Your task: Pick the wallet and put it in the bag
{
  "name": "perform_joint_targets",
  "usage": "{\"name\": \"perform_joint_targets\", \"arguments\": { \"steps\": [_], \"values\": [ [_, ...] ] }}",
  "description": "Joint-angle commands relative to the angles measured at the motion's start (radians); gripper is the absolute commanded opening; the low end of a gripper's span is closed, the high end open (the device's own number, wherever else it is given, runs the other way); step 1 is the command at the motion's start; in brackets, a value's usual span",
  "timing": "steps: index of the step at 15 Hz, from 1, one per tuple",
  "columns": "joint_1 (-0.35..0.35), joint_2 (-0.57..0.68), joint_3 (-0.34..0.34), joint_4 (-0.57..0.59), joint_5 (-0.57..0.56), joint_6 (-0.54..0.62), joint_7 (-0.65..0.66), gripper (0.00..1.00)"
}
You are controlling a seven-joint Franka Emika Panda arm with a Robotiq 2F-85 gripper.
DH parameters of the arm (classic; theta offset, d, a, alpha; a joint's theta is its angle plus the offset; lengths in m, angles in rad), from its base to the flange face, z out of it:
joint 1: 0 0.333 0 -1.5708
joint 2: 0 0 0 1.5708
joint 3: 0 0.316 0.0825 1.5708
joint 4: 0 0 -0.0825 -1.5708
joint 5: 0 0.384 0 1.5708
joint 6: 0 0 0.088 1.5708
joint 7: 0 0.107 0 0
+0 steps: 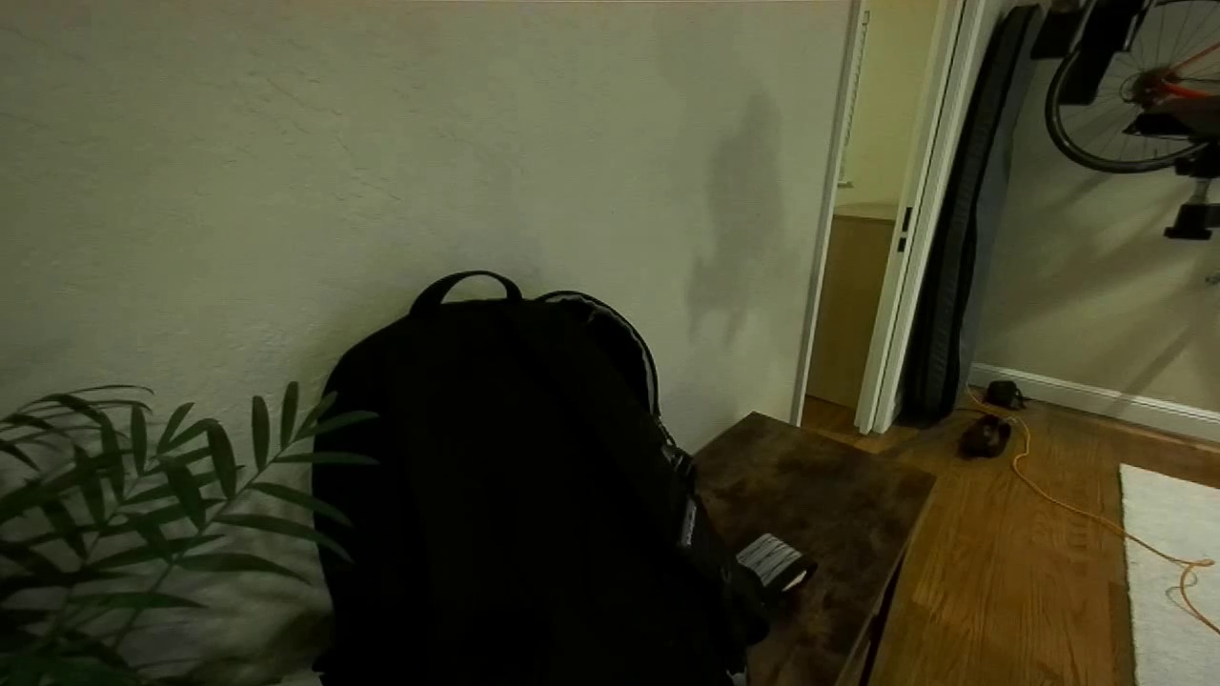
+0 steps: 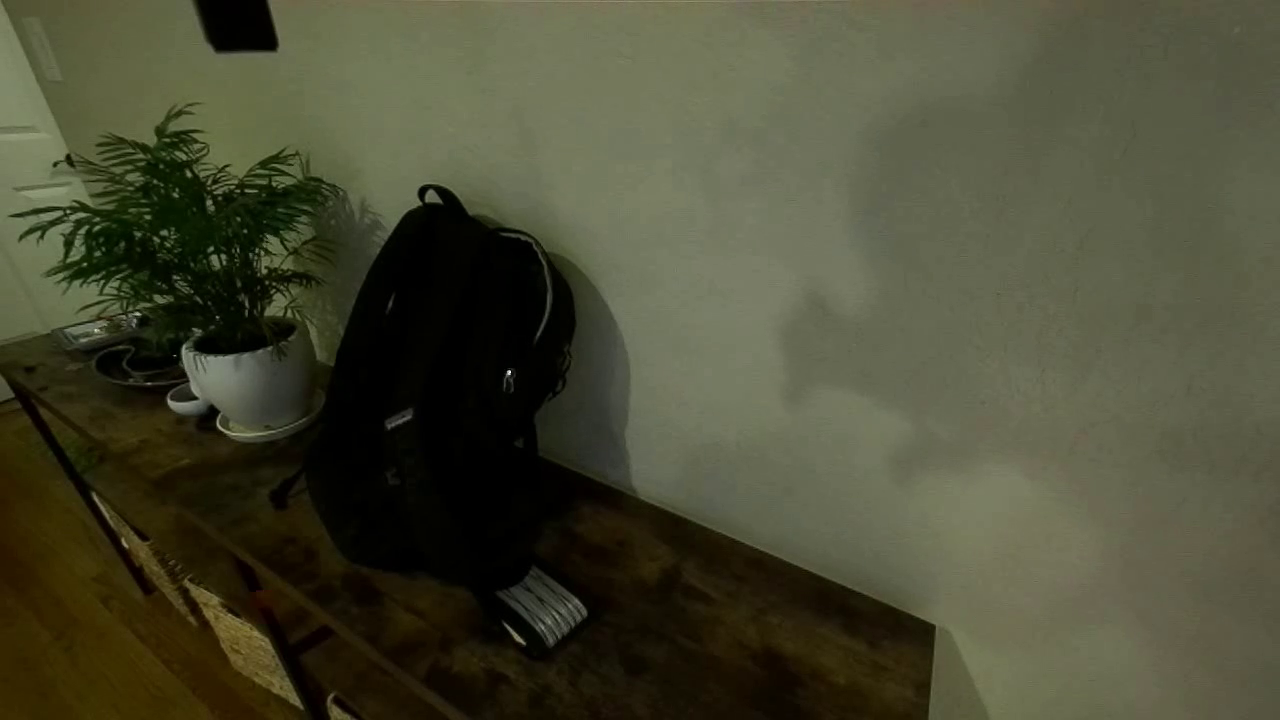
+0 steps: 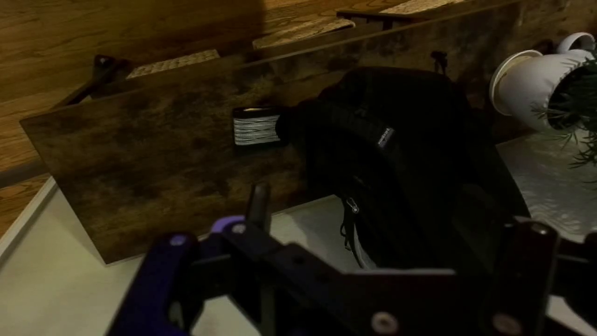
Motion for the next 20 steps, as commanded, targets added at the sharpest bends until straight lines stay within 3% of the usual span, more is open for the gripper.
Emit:
{"name": "perform_joint_targets", "arguments": {
  "steps": [1,13,20],
  "values": [
    [-0.027,0.006,0.028,-0.017,0.004,0.032,-0.005,1.0],
    [-0.006,0.13,0.066,-0.208,0.001,0.4,-0.045,1.0],
    [-0.008,0.158,0.069,-0.175,0.002,0.365,-0.037,1.0]
  ]
}}
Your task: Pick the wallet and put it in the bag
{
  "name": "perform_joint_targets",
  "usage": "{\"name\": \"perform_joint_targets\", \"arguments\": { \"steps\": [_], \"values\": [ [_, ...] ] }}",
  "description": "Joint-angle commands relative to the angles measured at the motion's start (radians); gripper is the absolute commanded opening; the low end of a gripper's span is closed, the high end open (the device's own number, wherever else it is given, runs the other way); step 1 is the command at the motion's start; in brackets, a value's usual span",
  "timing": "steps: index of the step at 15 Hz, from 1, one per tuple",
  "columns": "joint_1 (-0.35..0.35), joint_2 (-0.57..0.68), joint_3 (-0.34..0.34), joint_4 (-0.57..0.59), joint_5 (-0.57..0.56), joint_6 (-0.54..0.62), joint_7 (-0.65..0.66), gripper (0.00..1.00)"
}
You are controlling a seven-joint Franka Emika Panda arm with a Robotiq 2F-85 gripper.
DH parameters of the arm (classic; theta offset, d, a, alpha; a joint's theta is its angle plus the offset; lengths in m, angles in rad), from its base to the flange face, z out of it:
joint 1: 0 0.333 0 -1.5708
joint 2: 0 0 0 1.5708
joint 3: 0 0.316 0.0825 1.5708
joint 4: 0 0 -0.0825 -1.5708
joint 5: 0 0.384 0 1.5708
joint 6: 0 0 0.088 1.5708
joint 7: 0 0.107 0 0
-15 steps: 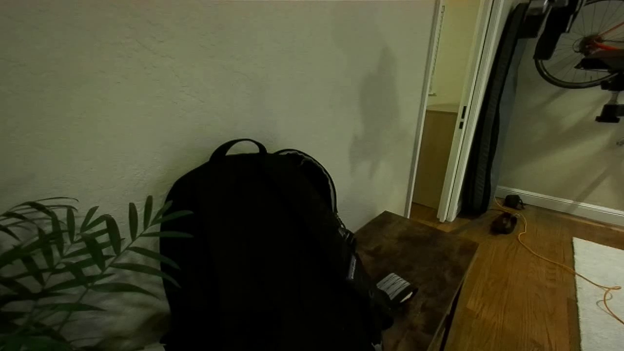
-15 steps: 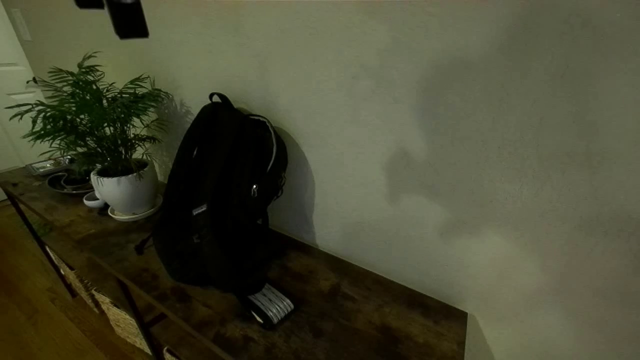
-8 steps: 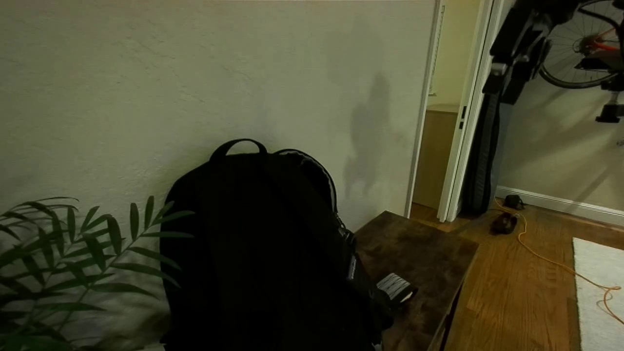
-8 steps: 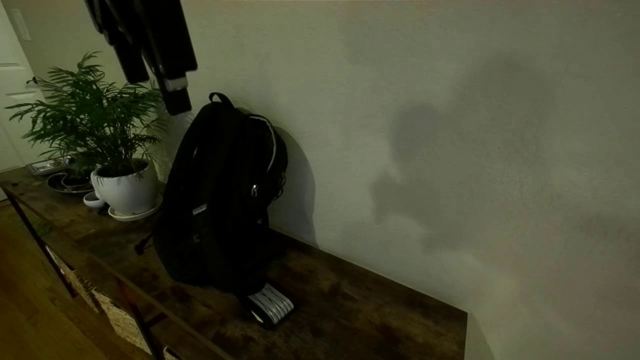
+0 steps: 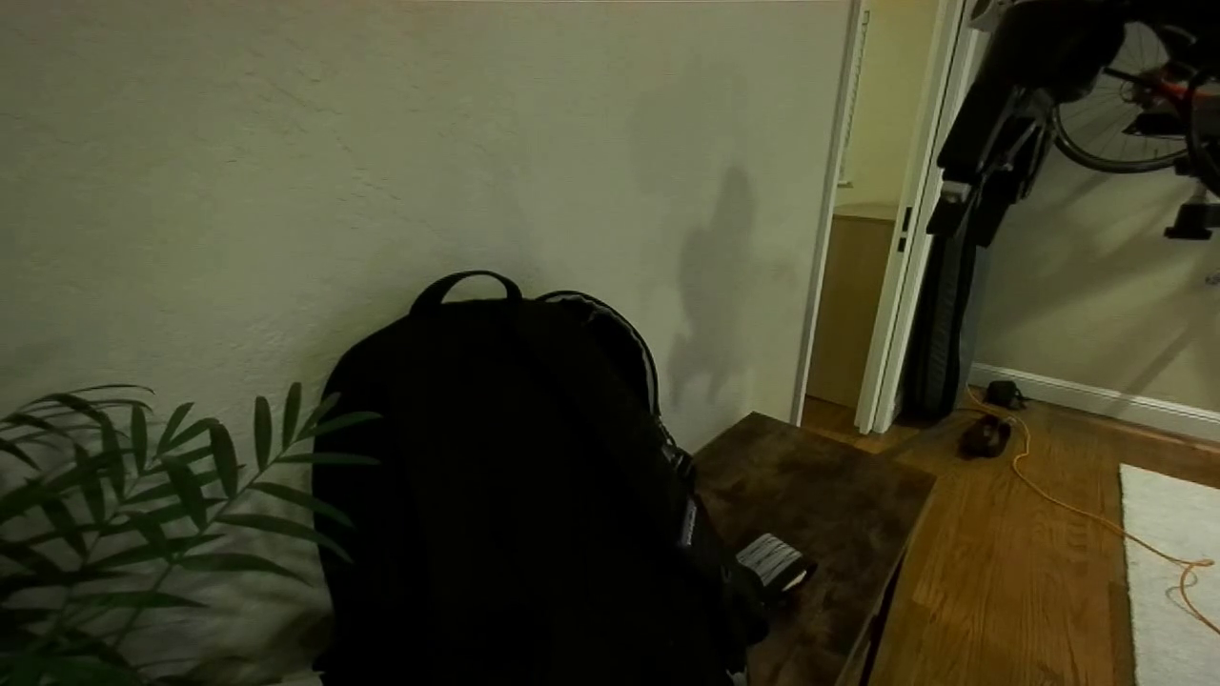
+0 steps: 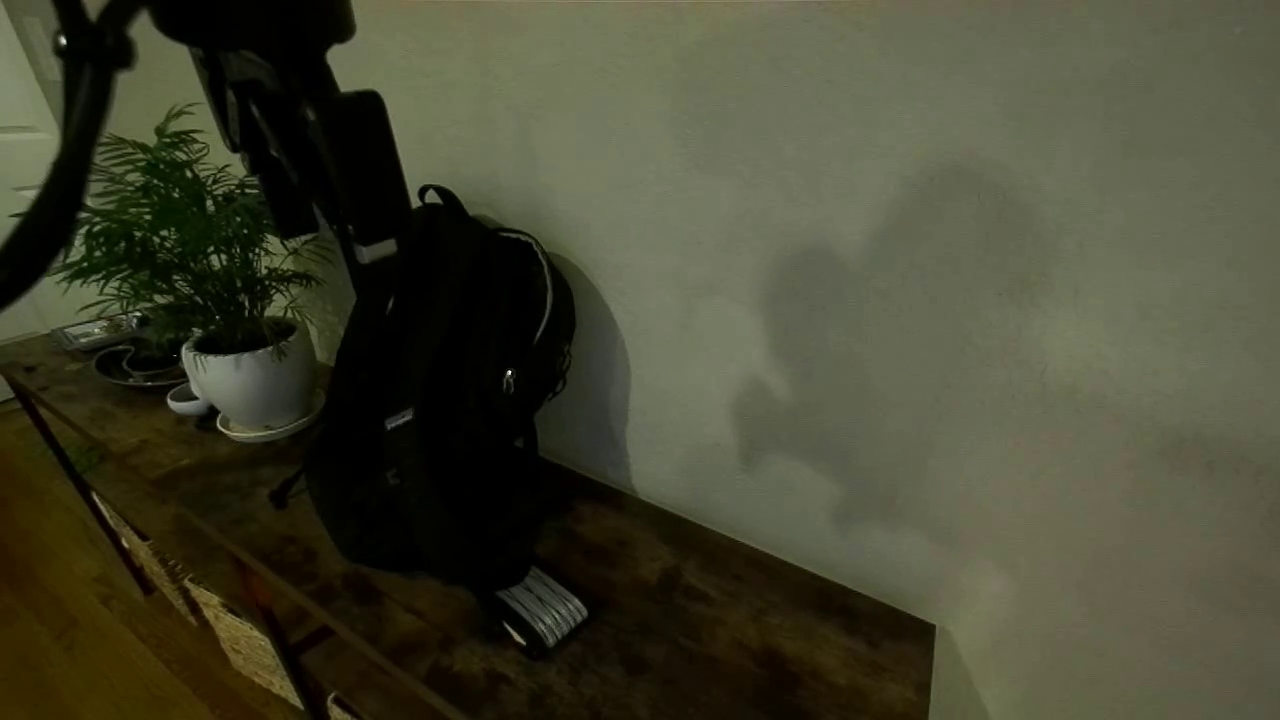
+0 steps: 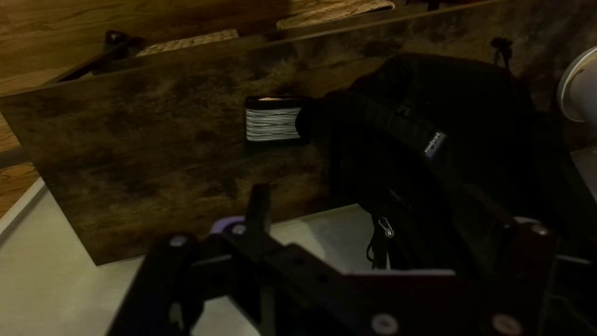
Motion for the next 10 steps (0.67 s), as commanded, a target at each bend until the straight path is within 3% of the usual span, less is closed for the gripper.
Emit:
{"name": "perform_joint_targets", "arguments": {
  "steps": [1,10],
  "values": [
    [-0.008,0.0,0.007,0.002,0.003,-0.003,-0.003,1.0],
    [0.009,0.113,0.0,-0.017,0.016,0.068,-0.084,1.0]
  ]
}}
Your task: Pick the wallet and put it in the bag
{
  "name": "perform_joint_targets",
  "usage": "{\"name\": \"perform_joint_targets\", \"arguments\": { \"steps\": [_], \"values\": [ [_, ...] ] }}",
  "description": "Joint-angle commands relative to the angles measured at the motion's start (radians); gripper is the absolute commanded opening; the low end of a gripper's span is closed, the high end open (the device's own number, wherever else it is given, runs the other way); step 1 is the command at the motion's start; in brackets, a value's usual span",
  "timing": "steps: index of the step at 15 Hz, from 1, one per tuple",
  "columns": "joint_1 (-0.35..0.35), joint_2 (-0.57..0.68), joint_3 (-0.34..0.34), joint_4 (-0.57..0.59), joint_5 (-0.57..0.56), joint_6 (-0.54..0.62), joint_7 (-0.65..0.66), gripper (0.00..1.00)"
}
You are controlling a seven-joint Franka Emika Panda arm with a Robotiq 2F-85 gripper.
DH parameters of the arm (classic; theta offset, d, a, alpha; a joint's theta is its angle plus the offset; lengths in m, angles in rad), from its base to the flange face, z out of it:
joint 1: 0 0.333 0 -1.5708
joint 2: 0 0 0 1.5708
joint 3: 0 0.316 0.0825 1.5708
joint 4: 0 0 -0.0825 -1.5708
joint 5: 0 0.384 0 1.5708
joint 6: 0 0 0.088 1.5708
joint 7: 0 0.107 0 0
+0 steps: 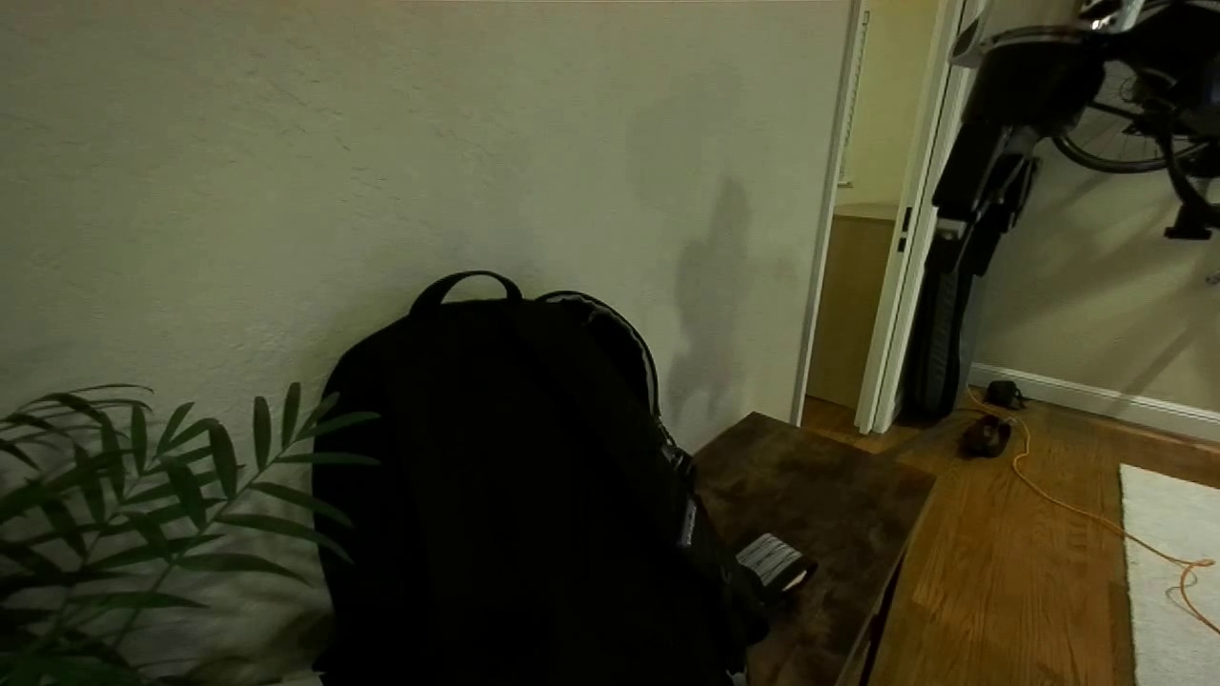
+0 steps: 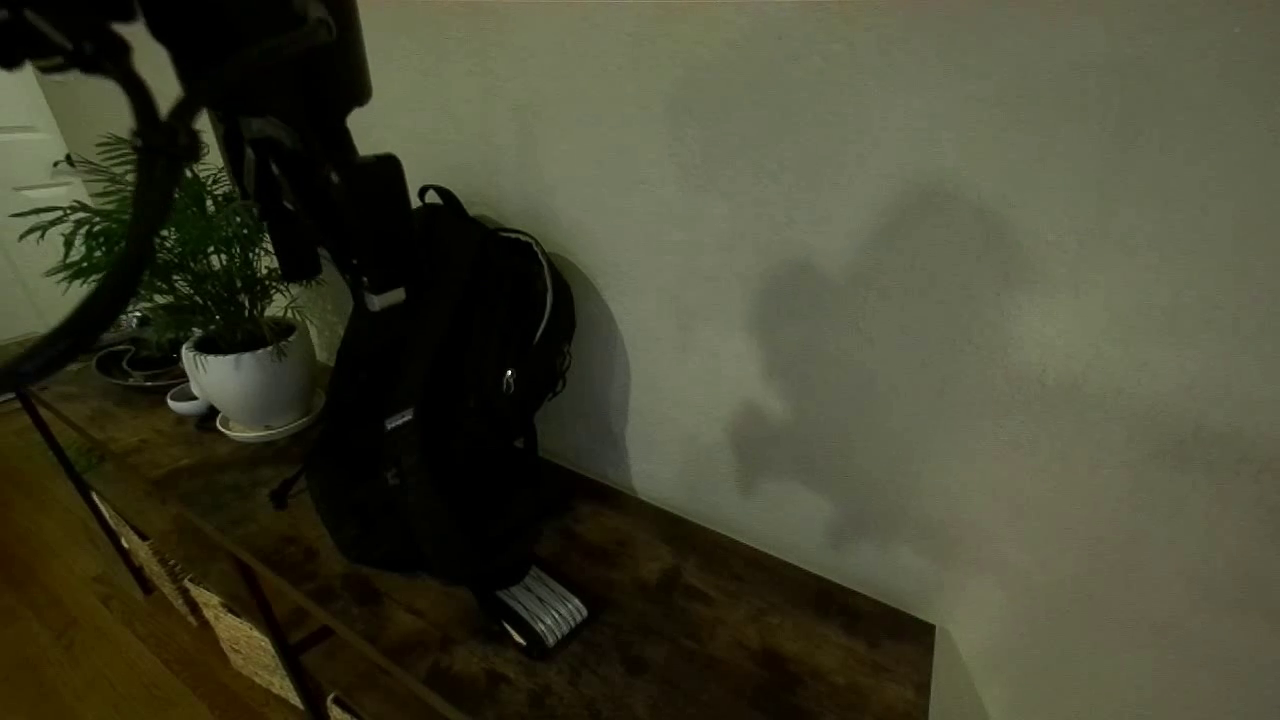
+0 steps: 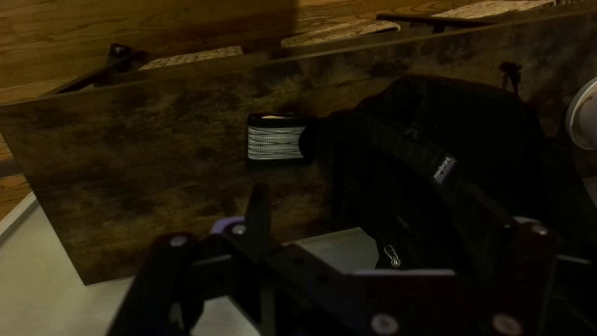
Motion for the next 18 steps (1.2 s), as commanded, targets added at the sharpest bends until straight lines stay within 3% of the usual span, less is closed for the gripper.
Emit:
{"name": "perform_joint_targets", "arguments": {
  "steps": [1,9,18],
  "values": [
    [0.011,0.077,-0.003,-0.013,0.023,0.078,-0.064,1.0],
    [0.036,0.286,0.019,-0.01,0.143,0.329,-0.184,1.0],
    [0.013,0.356,0.063,0.011,0.125,0.322,-0.17,1.0]
  ]
}}
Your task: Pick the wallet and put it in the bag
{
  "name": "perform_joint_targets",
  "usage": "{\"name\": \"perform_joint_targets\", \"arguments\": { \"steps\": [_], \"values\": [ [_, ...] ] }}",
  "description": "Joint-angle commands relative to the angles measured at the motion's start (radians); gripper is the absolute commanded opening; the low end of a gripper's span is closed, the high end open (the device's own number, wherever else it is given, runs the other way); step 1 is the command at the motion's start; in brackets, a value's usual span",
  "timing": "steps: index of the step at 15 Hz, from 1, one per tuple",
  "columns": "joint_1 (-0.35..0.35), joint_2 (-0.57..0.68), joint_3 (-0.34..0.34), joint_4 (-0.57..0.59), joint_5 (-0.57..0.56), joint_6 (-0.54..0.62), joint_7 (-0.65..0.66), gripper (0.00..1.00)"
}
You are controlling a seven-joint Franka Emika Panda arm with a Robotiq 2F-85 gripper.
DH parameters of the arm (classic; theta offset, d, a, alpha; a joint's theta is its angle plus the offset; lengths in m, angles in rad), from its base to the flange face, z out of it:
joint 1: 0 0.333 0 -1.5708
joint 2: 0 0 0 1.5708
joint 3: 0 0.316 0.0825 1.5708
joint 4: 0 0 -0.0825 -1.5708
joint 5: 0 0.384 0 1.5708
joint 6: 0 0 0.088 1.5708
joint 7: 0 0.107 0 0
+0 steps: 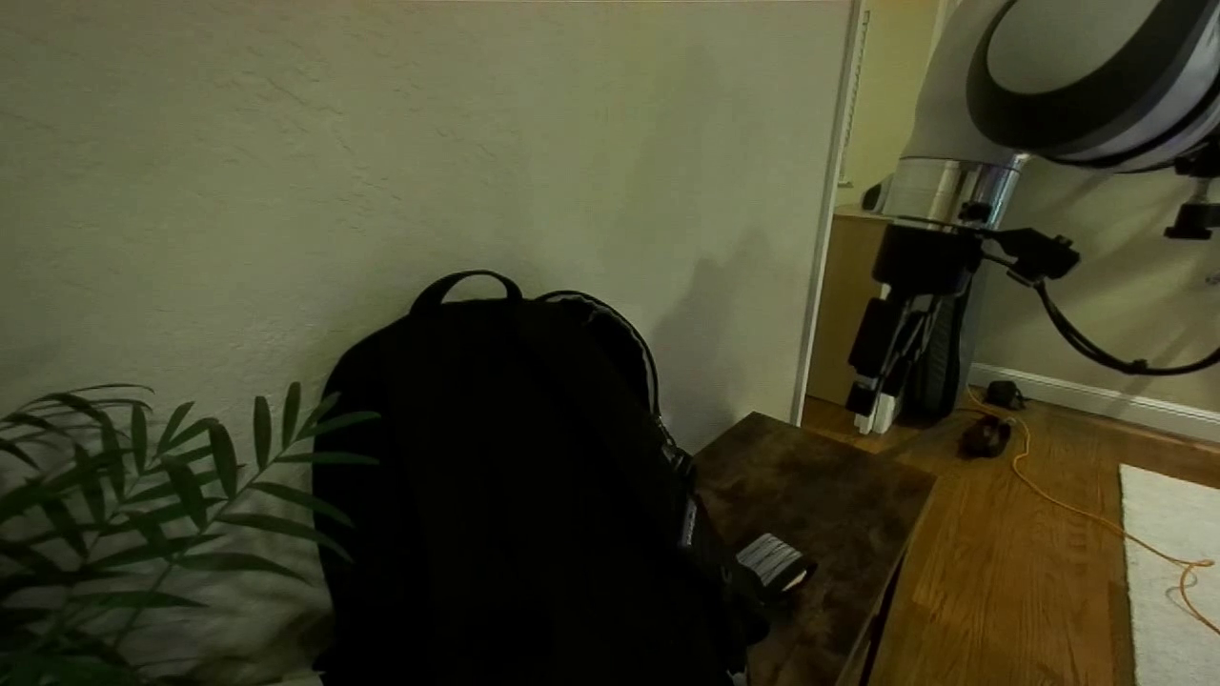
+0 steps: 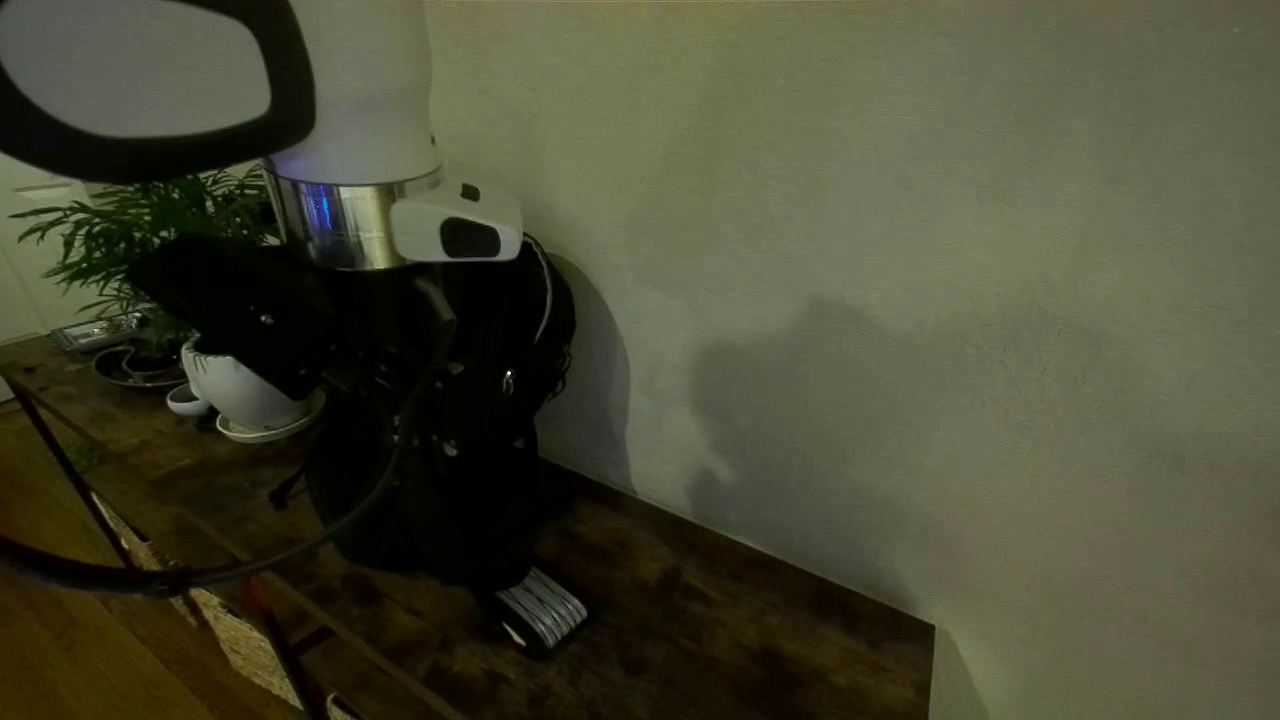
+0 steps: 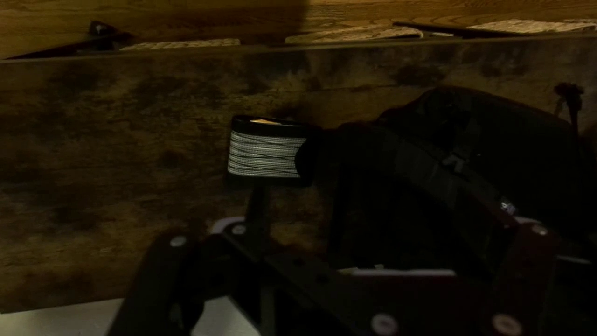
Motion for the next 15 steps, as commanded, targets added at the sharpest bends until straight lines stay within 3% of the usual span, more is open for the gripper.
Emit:
{"name": "perform_joint_targets", "arguments": {
  "steps": [1,7,15],
  "values": [
    [-0.013,-0.001,0.013,0.002,-0.003,-0.002,0.003,1.0],
    [-0.013,-0.001,0.013,0.003,-0.003,-0.002,0.003,1.0],
    [-0.022,0.202,0.038,0.082,-0.056,0.135,-0.014,1.0]
  ]
}}
